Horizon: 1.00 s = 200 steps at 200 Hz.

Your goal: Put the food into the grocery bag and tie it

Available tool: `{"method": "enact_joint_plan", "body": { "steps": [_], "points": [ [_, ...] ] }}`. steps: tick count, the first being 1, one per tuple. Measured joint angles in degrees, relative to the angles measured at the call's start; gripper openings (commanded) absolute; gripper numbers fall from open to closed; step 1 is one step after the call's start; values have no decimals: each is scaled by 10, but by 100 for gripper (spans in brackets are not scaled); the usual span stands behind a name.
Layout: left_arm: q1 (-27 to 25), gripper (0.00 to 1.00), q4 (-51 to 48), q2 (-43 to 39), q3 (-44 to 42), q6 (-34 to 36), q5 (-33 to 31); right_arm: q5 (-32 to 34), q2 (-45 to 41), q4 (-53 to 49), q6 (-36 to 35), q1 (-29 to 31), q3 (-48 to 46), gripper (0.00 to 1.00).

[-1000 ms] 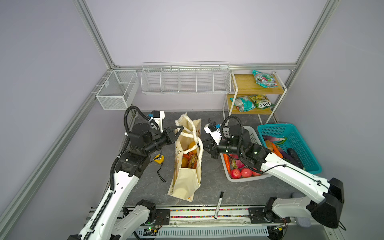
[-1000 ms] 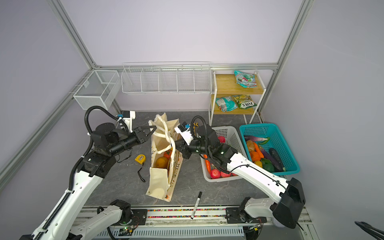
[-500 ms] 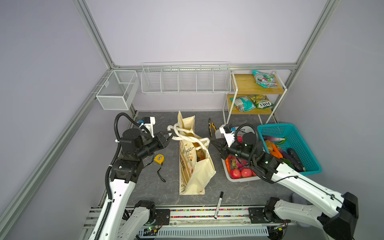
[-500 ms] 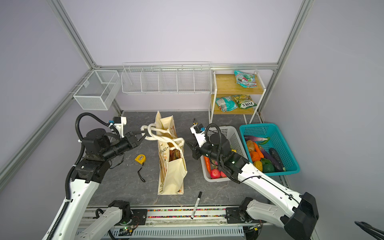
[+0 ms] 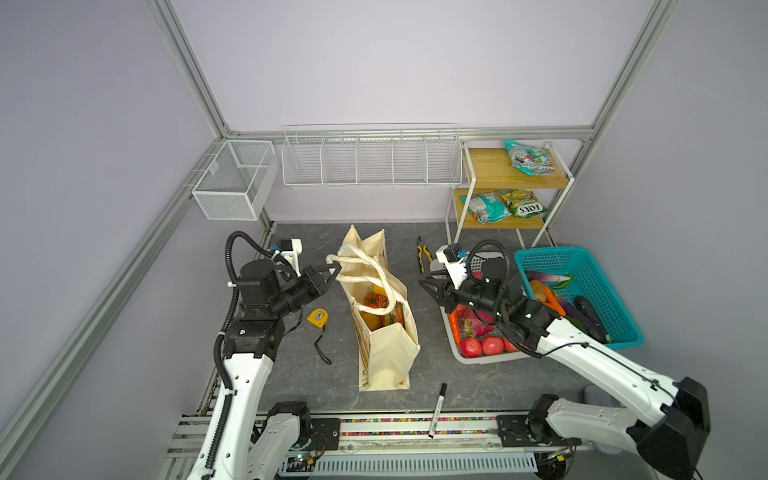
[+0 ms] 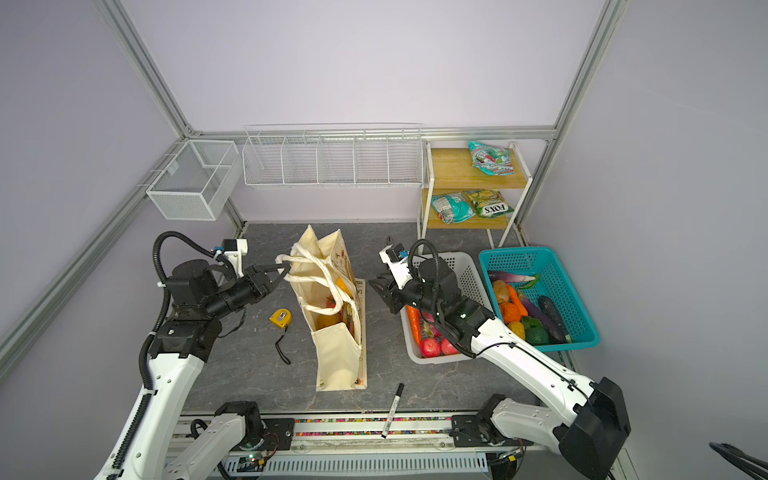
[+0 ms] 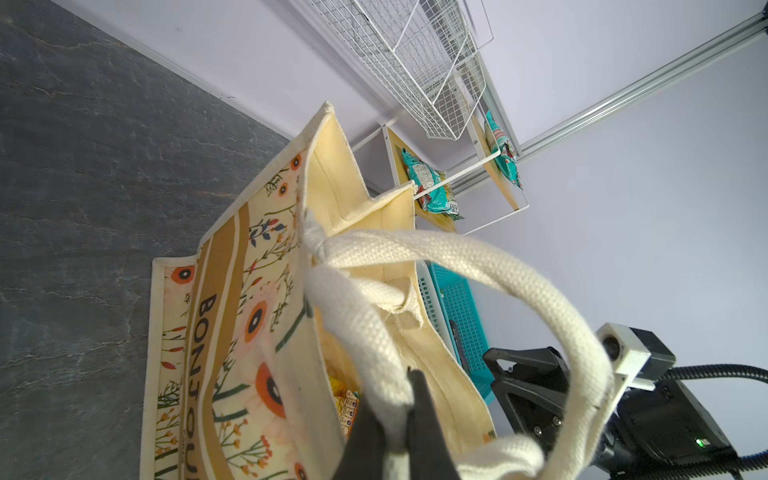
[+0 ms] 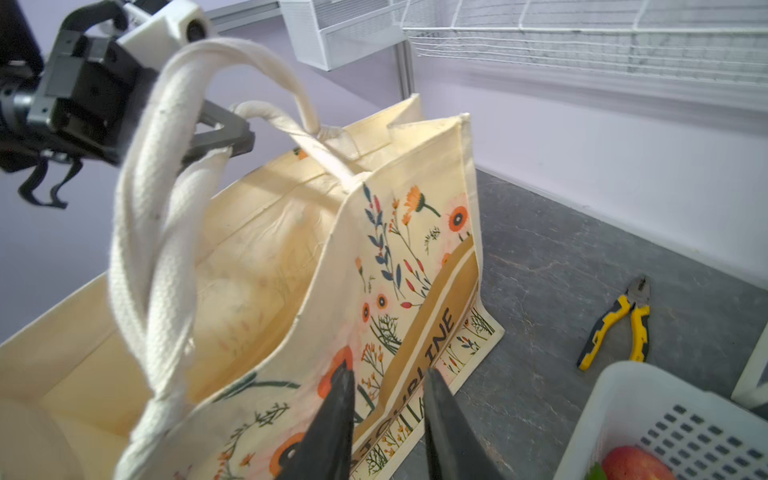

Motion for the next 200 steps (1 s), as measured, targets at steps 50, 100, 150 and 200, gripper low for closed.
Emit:
{"method": "enact_joint_plan", "body": {
  "steps": [50,100,150,200],
  "points": [
    [-60,0,8,32,22,-1,-5,-79,53,-30,-46,0,70,37],
    [-97,0,26,80,78,-4,-21,-122,73,-51,-64,-2,75,39],
    [-157,0,41,123,102,-3,-46,-163,72,-60,-68,-8,75,40],
    [-194,0,49,163,117,-1,-61,-209,72,-50,-54,-8,75,48]
  ]
}}
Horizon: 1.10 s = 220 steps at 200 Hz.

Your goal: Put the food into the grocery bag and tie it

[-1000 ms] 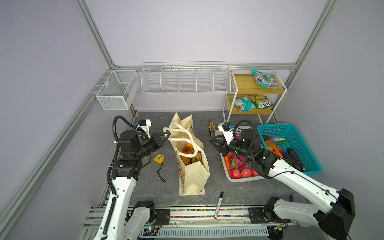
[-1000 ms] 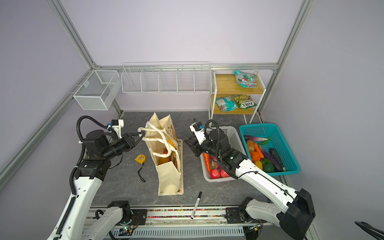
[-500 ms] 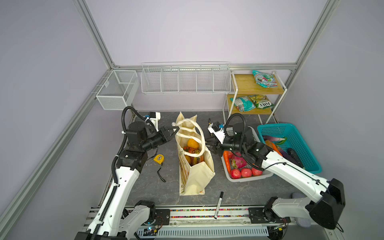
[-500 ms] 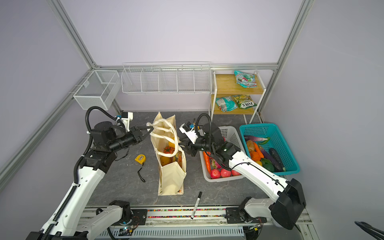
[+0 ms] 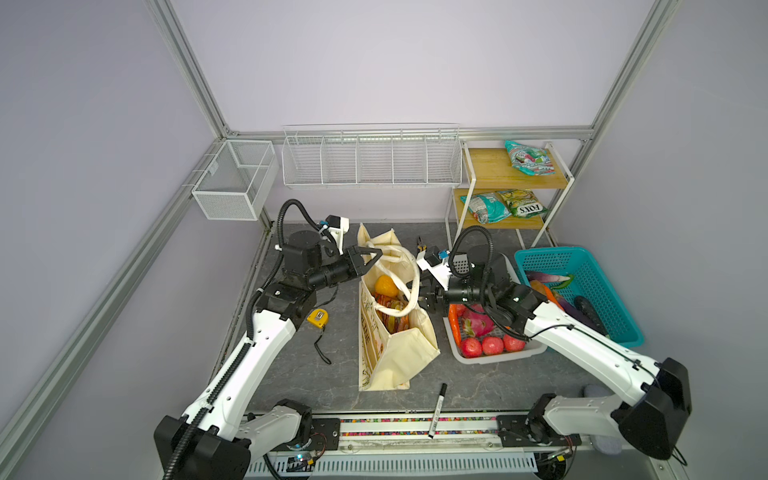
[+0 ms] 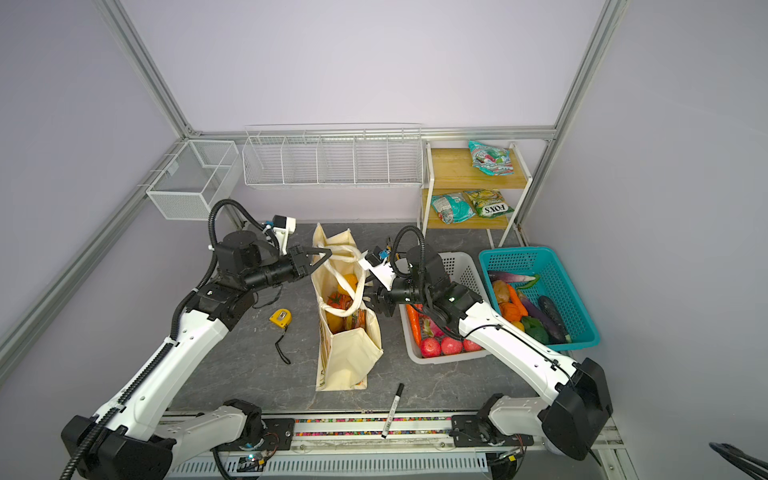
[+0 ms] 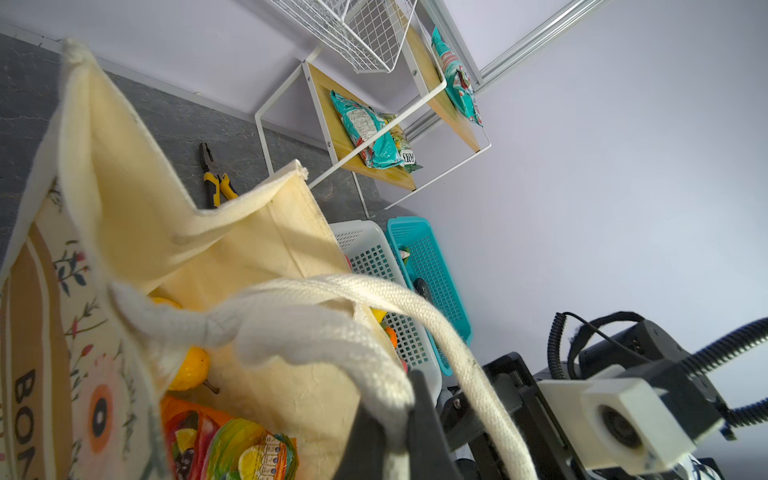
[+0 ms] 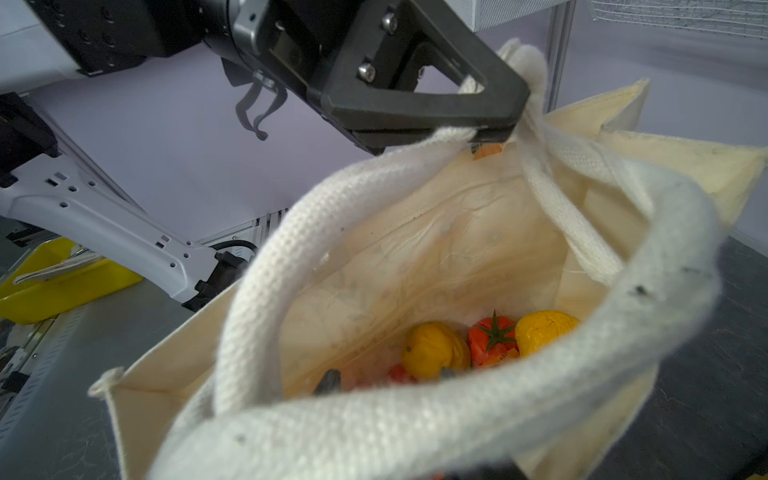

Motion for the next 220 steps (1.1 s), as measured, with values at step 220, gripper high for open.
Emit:
{"method": "enact_joint_plan", "body": {
  "steps": [220],
  "points": [
    [-67,0,41,104,85,-21,14,51,-34,-156,-97,0,119,65]
  ]
}}
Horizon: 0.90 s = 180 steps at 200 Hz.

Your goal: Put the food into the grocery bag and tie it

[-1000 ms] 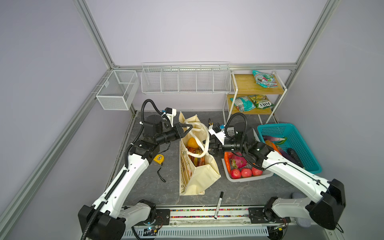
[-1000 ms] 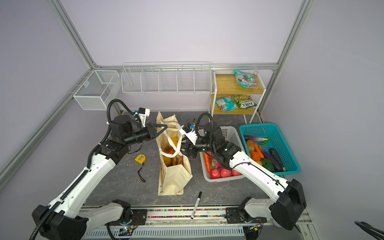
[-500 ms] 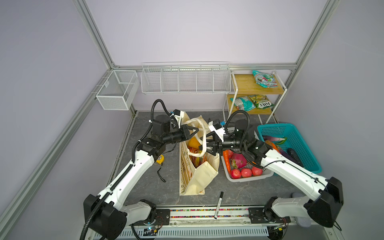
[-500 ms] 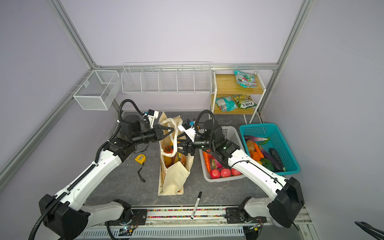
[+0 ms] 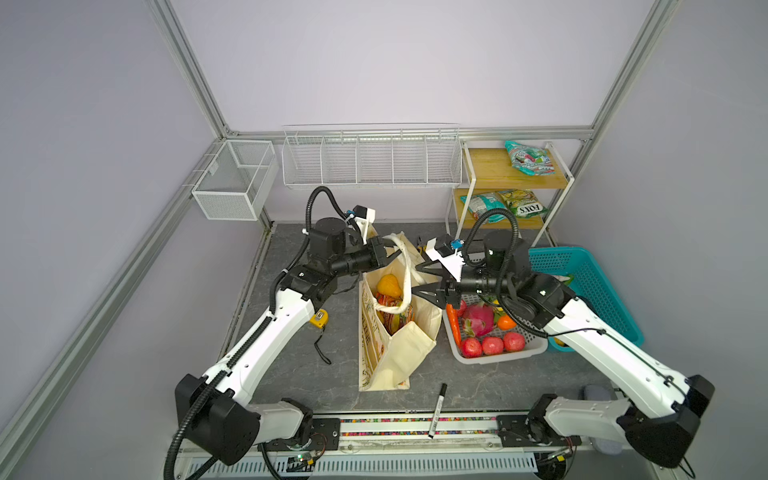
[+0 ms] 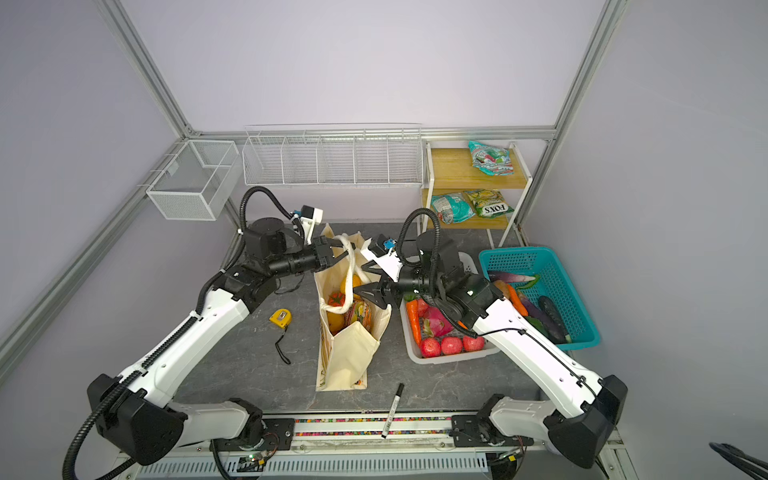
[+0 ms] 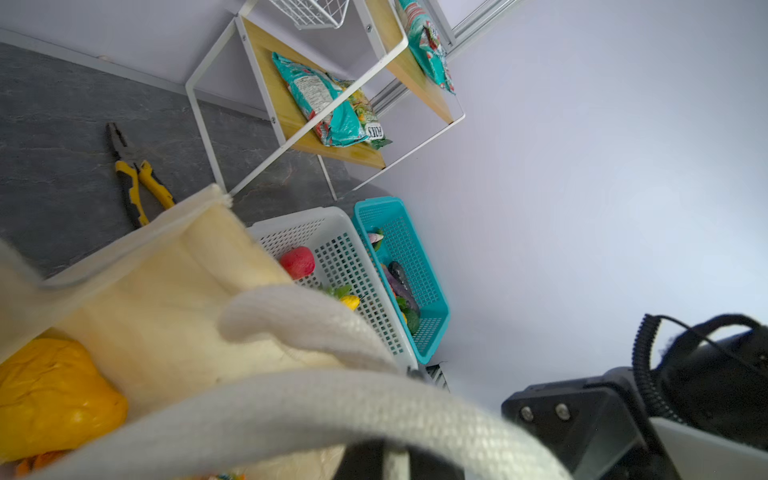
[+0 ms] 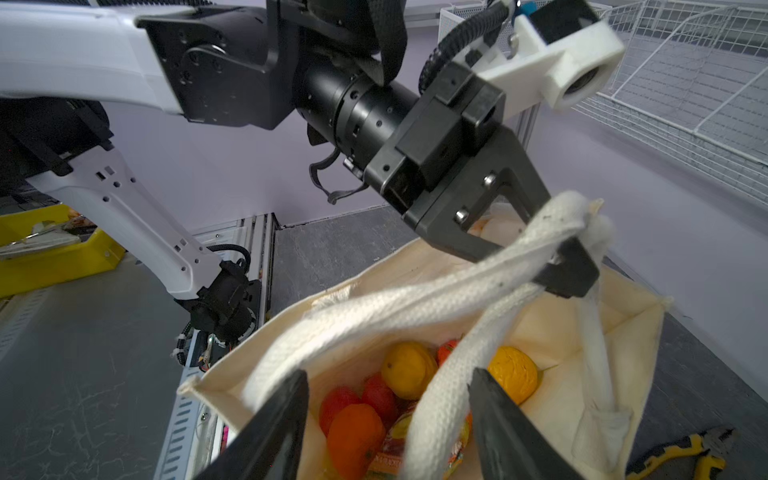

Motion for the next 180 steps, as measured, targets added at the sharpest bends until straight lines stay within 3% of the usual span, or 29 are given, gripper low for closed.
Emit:
{"method": "enact_joint_plan", "body": {
  "steps": [39,87,138,180],
  "points": [
    [-10,0,27,14,7,-24,8,23,-9,-35,-19,-14,0,65],
    [-10,0,27,10,17,-30,16,-2,-46,-37,-18,-111,-2,65],
    [-10,0,56,11,17,-57,26,-71,8,27,4,-141,-30,62],
    [-10,0,86,16,17,-79,40,-158,63,124,66,-139,-98,66]
  ]
}}
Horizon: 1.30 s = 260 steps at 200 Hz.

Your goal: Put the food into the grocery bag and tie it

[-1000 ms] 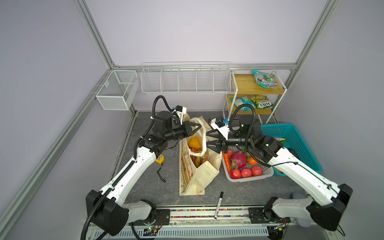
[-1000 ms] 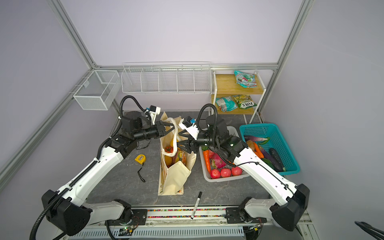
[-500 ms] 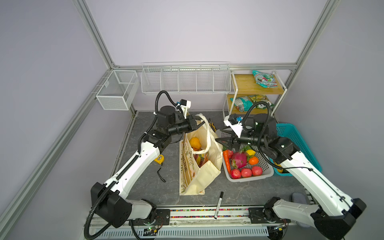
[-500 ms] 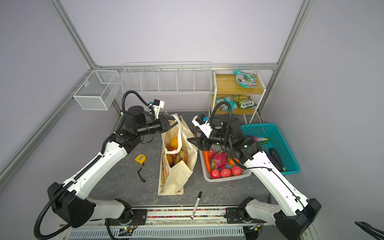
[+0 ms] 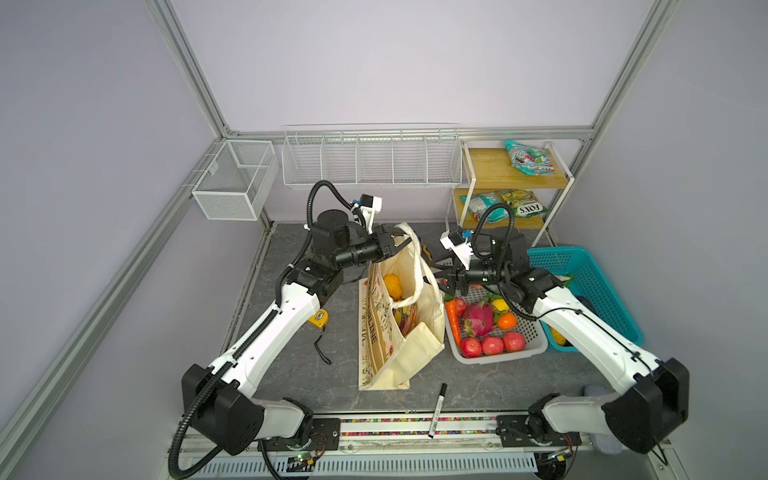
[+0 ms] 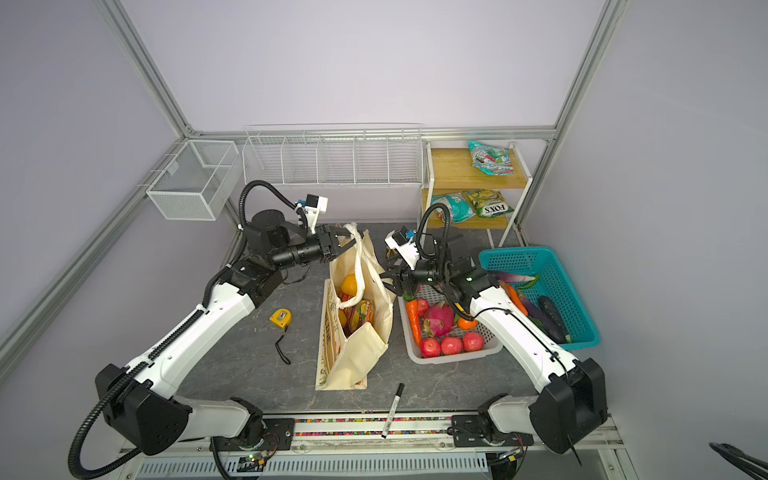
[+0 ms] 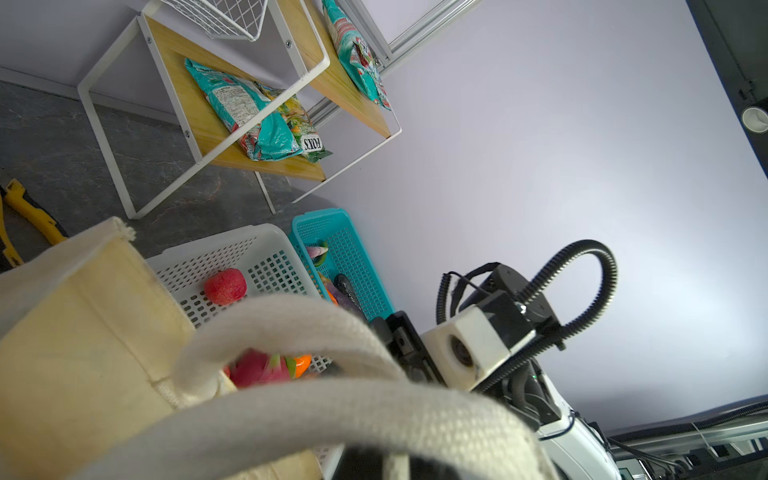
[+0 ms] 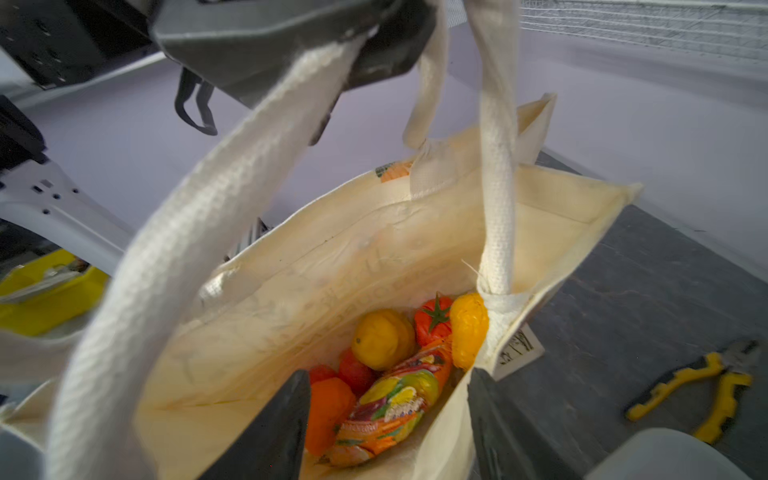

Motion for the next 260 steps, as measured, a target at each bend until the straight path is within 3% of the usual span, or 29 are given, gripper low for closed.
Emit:
{"method": "enact_joint_plan", "body": {
  "steps": [51,124,144,198,260],
  "points": [
    [0,0,23,16,0,-14,13,-84,2,163,94,0,-38,70],
    [0,0,43,31,0,-20,24,-153,66,470,328,3,-76,73],
    [0,0,44,32,0,-20,24,-154,74,483,335,4,-76,72],
    [-7,0,48,57,0,-20,21,-145,74,398,252,0,-70,60],
    [-22,0,73,95,2,-35,18,-161,119,542,345,-2,-85,52]
  ]
}}
